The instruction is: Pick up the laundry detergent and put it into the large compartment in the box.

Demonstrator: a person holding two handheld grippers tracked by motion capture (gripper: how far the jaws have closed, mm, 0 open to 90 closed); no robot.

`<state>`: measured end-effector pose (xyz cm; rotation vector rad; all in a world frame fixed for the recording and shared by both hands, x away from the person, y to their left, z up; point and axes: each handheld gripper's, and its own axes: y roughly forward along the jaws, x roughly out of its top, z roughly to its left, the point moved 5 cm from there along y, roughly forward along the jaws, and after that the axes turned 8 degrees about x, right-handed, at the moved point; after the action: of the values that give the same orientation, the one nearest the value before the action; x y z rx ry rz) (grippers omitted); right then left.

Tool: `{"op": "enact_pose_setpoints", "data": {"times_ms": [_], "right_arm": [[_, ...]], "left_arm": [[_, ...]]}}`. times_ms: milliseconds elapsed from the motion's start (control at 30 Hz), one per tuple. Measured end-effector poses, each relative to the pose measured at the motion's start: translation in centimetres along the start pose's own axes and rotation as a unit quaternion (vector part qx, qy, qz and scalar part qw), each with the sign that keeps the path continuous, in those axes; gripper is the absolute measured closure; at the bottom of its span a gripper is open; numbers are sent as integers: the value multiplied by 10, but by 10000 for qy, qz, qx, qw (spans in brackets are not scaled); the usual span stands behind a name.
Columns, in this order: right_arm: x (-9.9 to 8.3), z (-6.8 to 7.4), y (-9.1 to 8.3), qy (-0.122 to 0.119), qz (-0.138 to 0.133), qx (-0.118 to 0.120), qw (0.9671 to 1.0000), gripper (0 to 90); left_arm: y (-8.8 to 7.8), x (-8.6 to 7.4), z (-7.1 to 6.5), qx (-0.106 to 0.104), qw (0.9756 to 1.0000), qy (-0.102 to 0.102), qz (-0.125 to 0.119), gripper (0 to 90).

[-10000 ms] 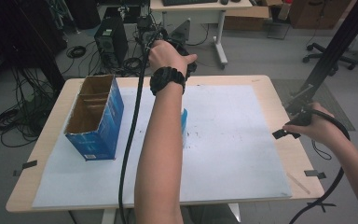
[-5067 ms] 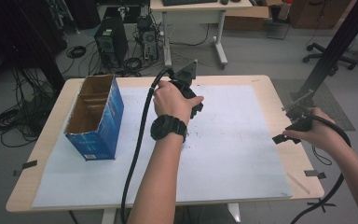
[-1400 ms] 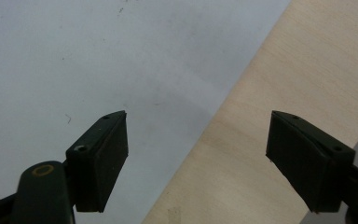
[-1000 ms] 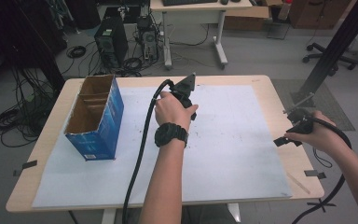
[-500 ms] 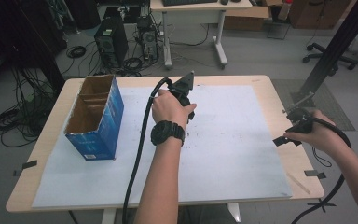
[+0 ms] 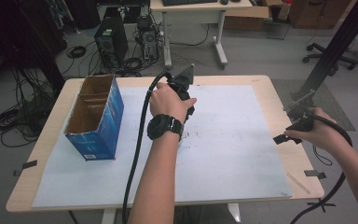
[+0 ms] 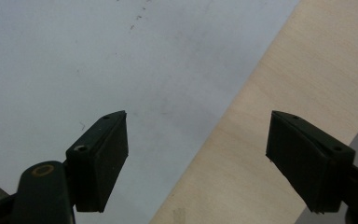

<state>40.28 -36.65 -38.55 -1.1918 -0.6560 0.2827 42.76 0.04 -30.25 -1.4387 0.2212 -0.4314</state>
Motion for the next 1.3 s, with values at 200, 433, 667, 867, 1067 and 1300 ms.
{"op": "enact_pose_setpoints", "data": {"times_ms": [200,433,667,867,1067,1300], "right_arm": [[3,2,-1,-12,8,6,10000,210],[7,4,-3,-31,-1,12,10000,210],[8,5,-3,-13,23,23,10000,210],[10,6,-4,-8,39,30,10000,210],[13,8,-5,-20,7,36,10000,210],[16,8,-5,-26,8,26,10000,210]], "left_arm": [[-11,0,2,-17,10000,82,-40,373],[-25,1,5,-58,9999,103,-100,373],[-36,0,10,-29,9998,110,-151,373],[-46,-1,15,-91,9997,143,-193,373],[-55,-1,18,-67,9996,179,-184,373],[-65,2,21,-31,9995,225,-216,373]]}}
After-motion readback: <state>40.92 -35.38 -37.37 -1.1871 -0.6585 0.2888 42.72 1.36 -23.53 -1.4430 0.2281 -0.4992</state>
